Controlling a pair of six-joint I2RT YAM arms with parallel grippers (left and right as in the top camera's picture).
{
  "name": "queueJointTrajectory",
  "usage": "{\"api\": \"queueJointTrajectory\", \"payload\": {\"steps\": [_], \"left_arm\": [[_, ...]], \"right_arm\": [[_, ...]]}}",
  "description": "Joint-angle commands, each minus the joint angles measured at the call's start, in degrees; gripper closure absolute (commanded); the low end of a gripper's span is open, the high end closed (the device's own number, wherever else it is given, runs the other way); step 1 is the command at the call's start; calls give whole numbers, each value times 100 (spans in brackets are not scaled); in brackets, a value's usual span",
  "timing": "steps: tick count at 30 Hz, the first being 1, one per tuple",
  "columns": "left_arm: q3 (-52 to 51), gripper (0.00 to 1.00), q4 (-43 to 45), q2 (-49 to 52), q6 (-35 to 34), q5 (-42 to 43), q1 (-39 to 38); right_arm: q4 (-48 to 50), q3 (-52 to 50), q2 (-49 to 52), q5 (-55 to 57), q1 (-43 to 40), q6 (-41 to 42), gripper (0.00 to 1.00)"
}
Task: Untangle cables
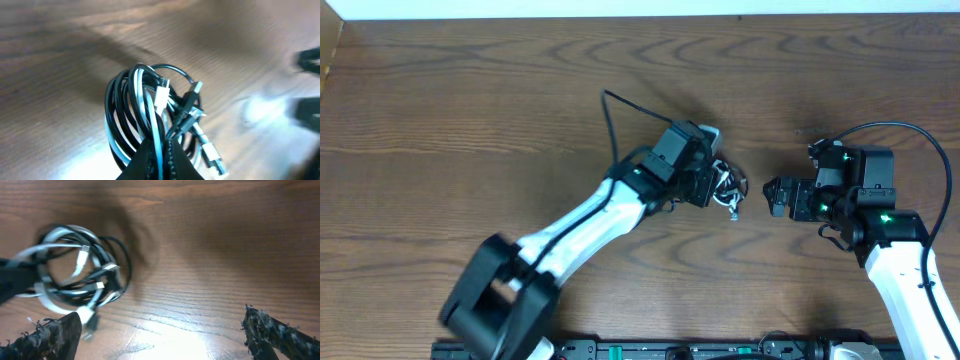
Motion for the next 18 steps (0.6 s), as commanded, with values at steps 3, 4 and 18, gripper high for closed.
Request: {"api": "queueJointTrajectory", "payload": {"steps": [3, 4, 18], "left_arm": [[48, 92, -264, -236, -544, 133, 9], [48, 93, -269, -236, -638, 166, 4], [48, 93, 293, -236, -1473, 1257, 2]], "right_arm": [[-15, 120, -7, -372, 24, -22, 1], [-15, 120, -7, -461, 24, -22, 1], [-216, 118, -7, -1386, 24, -22, 9]]}}
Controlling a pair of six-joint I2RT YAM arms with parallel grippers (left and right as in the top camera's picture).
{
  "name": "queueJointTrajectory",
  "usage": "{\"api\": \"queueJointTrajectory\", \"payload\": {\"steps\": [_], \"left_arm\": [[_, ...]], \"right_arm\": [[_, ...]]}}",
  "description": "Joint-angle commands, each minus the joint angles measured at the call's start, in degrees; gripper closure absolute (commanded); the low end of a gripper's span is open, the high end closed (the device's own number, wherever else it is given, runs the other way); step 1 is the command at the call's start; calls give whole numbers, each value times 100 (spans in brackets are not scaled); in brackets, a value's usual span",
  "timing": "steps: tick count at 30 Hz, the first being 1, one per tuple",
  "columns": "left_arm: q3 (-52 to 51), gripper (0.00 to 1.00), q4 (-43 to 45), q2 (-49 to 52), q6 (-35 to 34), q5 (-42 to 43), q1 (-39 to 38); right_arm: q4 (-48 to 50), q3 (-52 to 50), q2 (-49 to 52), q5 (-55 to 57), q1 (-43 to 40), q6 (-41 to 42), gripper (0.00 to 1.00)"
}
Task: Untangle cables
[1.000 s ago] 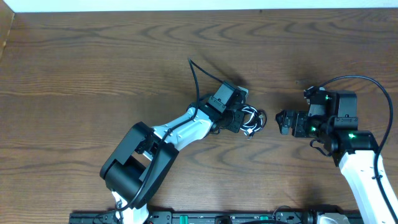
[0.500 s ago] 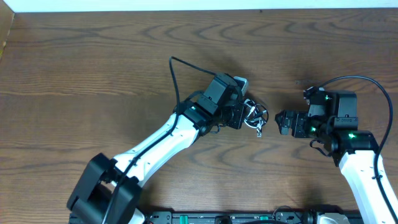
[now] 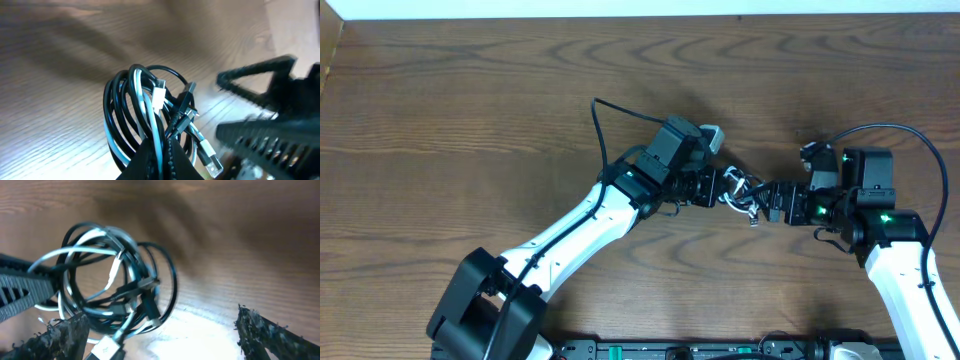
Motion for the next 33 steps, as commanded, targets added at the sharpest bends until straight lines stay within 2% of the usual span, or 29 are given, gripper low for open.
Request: {"api": "queueJointTrajectory", "payload": {"steps": [1, 6, 13, 16, 22, 26, 28, 30, 33], "left_arm": [[48, 92, 232, -26, -621, 345, -2], [48, 92, 579, -26, -734, 927, -2], [48, 92, 787, -26, -730, 1906, -2], [48, 92, 785, -26, -728, 2262, -2], [46, 93, 708, -26, -678, 2330, -2], [46, 92, 367, -26, -214, 2068, -2], [46, 93, -31, -26, -26, 1635, -2], [46, 93, -481, -26, 166, 1108, 0], [46, 92, -1086, -26, 407, 308, 0]], "right_arm": [[-74, 118, -7, -470, 24, -22, 9], [-92, 98, 0, -481, 24, -22, 9], [-87, -129, 232, 485, 24, -17, 14], [-28, -203, 459, 570, 24, 7, 14], [173, -216, 863, 568, 24, 444, 12], [271, -216, 1029, 544, 22, 625, 14], [254, -216, 1071, 730, 22, 625, 19], [181, -216, 1110, 1117, 22, 660, 29], [-37, -216, 1147, 1956, 22, 1034, 36]]}}
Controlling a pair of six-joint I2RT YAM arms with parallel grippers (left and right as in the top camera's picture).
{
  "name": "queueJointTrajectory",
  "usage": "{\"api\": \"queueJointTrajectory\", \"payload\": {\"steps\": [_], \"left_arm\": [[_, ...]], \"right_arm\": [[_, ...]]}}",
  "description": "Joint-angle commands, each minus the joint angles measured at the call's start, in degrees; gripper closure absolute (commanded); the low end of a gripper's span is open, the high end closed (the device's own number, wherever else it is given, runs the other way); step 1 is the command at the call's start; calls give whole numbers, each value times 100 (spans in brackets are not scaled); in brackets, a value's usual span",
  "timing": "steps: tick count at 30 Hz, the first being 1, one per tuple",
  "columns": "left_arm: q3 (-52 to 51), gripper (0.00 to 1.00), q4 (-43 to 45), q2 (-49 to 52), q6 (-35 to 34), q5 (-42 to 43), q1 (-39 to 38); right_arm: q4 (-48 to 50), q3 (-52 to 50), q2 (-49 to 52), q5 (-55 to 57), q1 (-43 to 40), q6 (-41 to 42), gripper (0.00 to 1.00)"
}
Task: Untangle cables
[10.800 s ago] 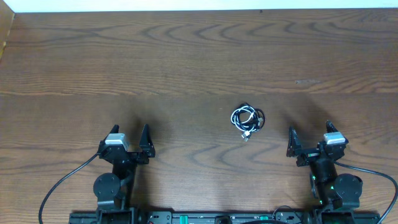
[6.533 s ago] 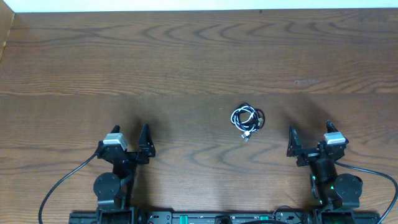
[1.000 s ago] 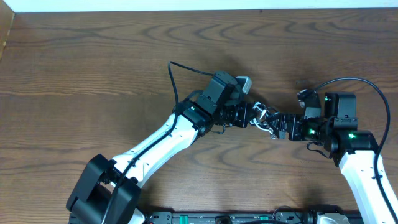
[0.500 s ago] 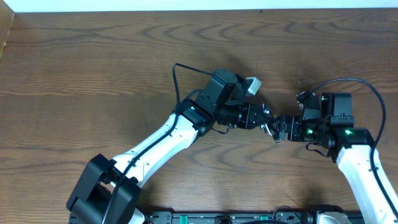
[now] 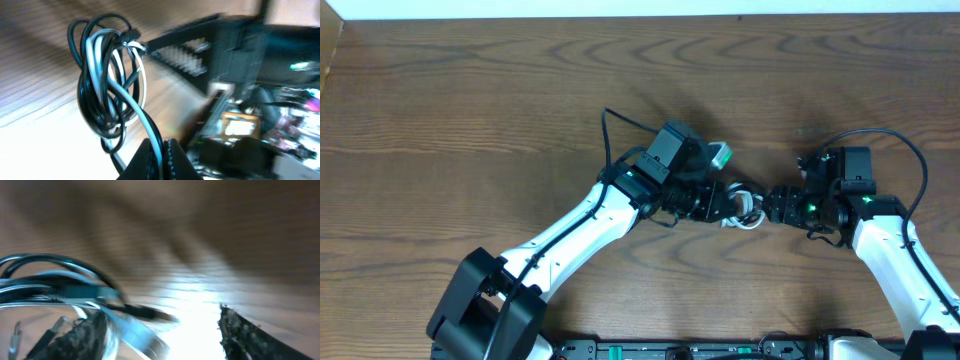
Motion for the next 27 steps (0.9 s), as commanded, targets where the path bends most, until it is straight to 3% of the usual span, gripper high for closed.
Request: {"api": "queueJointTrajectory", "payload": {"steps": [1, 5, 9, 12, 15, 21, 27], "left_arm": [[48, 93, -542, -28, 586, -1252, 0], [48, 92, -979, -28, 791, -2006, 0], [48, 92, -1040, -28, 787, -2006, -2], [48, 93, -925, -28, 791, -1403, -2], [50, 93, -651, -28, 909, -750, 0], [48, 93, 166, -28, 979, 793, 0], [50, 92, 636, -28, 979, 2041, 0]], "right_arm": [[-201, -50, 85, 1215, 15, 505, 37], [-361, -50, 109, 1574, 15, 608, 36], [-179, -50, 109, 658, 17, 328, 17], [109, -50, 109, -1130, 17, -684, 14], [264, -50, 109, -2164, 17, -1274, 14], [138, -52, 111, -2234, 17, -1803, 11], [133, -57, 111, -1665, 17, -1766, 13]]}}
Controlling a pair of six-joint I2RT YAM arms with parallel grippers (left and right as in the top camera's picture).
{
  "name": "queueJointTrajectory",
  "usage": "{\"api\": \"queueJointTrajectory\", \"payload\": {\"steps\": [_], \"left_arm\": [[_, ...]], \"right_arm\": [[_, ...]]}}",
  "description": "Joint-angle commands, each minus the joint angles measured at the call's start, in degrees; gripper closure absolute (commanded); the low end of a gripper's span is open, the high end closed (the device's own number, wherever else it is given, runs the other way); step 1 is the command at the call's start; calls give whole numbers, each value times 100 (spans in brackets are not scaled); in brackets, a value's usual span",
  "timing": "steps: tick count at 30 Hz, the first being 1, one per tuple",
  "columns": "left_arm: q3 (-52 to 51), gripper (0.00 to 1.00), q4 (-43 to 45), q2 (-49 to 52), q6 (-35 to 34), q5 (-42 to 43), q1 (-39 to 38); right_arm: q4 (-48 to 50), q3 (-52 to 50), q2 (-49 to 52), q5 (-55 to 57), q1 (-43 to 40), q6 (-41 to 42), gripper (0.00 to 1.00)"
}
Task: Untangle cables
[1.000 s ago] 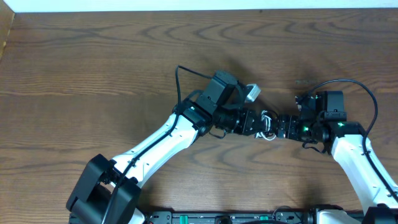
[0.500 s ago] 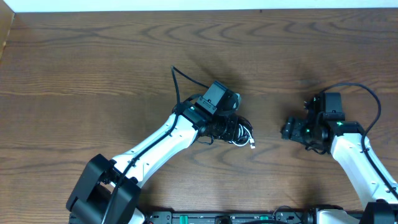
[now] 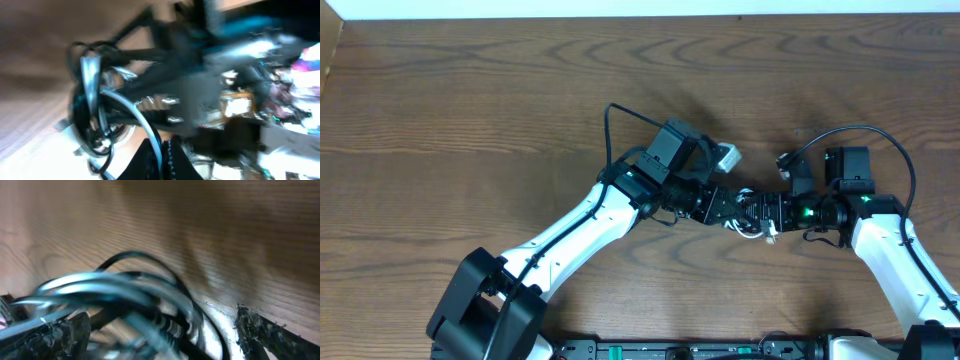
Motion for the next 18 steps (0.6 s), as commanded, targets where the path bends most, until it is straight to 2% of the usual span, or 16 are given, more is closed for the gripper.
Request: {"api": "queueJointTrajectory", "payload": {"steps": [1, 2, 5, 7, 9, 12, 15, 18], "left_arm": [[55, 93, 175, -28, 96, 1287, 0], [55, 93, 186, -28, 98, 1342, 0], [52, 93, 179, -28, 127, 1154, 4], [52, 93, 157, -28, 140, 785, 4], [52, 92, 42, -28, 138, 17, 4], [52, 92, -164, -28, 133, -1167, 4], [55, 90, -138, -28, 133, -1390, 7], [55, 93, -138, -28, 35, -1384, 9]], "right_arm": [[-7, -33, 31, 354, 20, -122, 16], [-7, -35, 31, 468, 20, -57, 21], [-4, -33, 31, 721, 20, 142, 52], [-4, -33, 31, 715, 20, 177, 74], [-11, -33, 31, 710, 20, 291, 88], [-50, -33, 31, 533, 20, 317, 90], [-114, -33, 31, 544, 20, 323, 88], [-153, -33, 31, 1134, 20, 968, 89]]}}
